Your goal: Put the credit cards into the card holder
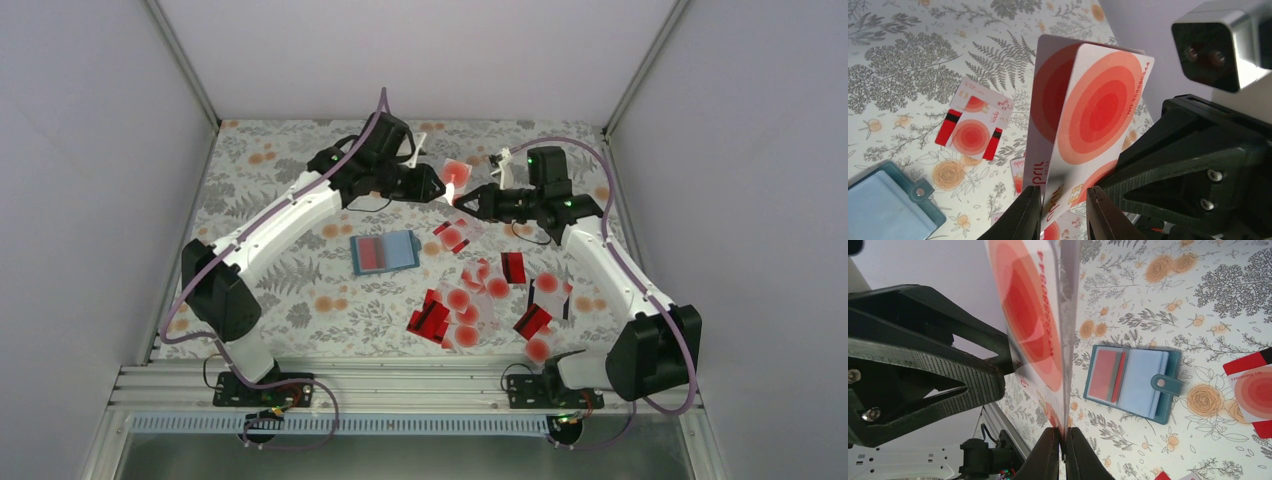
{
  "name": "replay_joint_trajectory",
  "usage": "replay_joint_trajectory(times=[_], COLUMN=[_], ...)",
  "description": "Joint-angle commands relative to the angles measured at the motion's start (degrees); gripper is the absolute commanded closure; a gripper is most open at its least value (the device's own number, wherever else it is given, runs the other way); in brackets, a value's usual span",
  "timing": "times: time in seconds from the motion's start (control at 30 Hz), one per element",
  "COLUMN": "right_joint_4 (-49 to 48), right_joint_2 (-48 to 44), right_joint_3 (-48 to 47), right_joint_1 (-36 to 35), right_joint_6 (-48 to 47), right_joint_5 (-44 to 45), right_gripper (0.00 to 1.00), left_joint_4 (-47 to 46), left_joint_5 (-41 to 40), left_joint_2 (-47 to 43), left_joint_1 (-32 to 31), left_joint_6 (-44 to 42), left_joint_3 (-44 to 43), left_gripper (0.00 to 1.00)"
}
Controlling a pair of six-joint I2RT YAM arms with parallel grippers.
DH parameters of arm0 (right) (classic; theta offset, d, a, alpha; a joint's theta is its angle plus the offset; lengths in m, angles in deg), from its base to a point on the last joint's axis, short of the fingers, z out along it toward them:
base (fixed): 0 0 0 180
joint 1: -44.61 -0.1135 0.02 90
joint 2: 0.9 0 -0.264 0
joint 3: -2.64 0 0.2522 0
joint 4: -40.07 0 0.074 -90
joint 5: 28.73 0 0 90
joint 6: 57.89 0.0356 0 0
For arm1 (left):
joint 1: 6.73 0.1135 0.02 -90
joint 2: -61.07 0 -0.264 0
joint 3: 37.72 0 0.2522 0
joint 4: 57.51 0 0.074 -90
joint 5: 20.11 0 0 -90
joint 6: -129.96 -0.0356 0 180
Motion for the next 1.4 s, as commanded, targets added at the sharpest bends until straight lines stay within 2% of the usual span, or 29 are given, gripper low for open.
replay_joint_trajectory(times=[0.0,0.2,0.3,0.43,0.63,0.87,1.1,1.2,1.37], right_joint_4=[-0.8,-1.8,-3.0,-3.7,-5.9,-6.5,-3.0,-1.7,-2.3], right_joint_2=[0.0,0.6,0.0,-1.1,-2.5,-3.2,-2.9,-2.7,-3.2], right_joint_3=[-1.0,-1.1,-1.1,-1.3,-1.4,-2.8,-5.2,-6.3,-6.6], right_joint_1=[-0.8,-0.8,-0.9,-0.8,-0.3,0.2,0.2,0.2,0.2], right_joint_6=[-0.7,-0.2,-0.5,-1.6,-1.7,-2.3,-6.7,-8.3,-8.4], right_joint_5=[0.2,-0.8,-2.4,-4.5,-9.8,-14.1,-18.5,-20.6,-24.1], right_gripper=[0.96,0.96,0.96,0.96,0.96,0.96,0.96,0.96,0.96], left_joint_4=[-6.8,-7.8,-10.2,-14.6,-17.5,-17.8,-13.6,-10.3,-10.2], left_joint_5=[7.9,10.4,14.0,19.1,28.1,35.0,38.3,38.4,38.4], left_joint_2=[-2.2,-2.3,-2.4,-3.7,-4.7,-5.5,-6.0,-5.6,-5.9], left_joint_1=[-0.9,-0.8,0.0,0.8,1.7,1.7,1.7,1.7,1.4], left_joint_6=[0.6,-0.9,-0.5,-0.5,-5.0,-9.7,-18.1,-21.7,-24.9], left_joint_3=[-0.8,-0.9,0.3,2.9,5.6,7.9,9.0,8.7,10.1], left_gripper=[0.76,0.80,0.84,0.84,0.84,0.84,0.84,0.80,0.76])
